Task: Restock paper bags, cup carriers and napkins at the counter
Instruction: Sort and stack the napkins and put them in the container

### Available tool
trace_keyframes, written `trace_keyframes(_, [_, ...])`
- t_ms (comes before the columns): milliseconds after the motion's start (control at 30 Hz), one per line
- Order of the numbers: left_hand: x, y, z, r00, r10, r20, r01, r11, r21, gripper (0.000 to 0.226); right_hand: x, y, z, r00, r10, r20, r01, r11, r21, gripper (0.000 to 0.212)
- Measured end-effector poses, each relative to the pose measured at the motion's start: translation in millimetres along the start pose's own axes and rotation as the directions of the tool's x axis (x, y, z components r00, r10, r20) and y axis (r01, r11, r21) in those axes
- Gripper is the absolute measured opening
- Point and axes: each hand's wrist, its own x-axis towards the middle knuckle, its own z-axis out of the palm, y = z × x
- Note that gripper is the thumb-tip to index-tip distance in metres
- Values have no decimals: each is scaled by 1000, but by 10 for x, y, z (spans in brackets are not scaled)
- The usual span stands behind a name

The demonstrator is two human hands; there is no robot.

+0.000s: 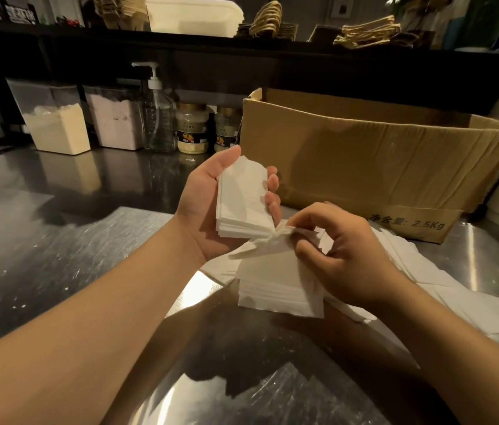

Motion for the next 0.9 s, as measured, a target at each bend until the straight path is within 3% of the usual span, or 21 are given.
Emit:
trace_keyframes(100, [3,0,11,1000,10,-4,-10,1000,22,60,-9,-26,-16,999,2,-43,1,998,63,16])
trace_keyframes(200, [9,0,13,999,28,-25,-26,998,59,53,-19,-42,-53,999,26,-46,-13,966,259,28])
trace_keyframes(333, [21,-14,17,998,42,-40,-37,992,121,48,-10,-94,-102,994,80,-68,-29,829,559,29])
trace_keyframes(433, [32,-64,17,999,31,-43,-20,971,237,50,1,-124,-115,989,120,-89,-31,750,661,28])
trace_keyframes(600, [65,-168,-26,996,-71,-63,90,911,402,66,4,-125,-102,981,160,-105,-51,746,664,16])
trace_keyframes(800, [24,-280,81,990,-97,-103,136,852,506,53,16,-114,-71,962,226,-153,-85,782,617,9])
trace_keyframes(900, [16,-292,112,987,-106,-119,151,853,500,54,3,-136,-52,957,247,-153,-122,819,560,20])
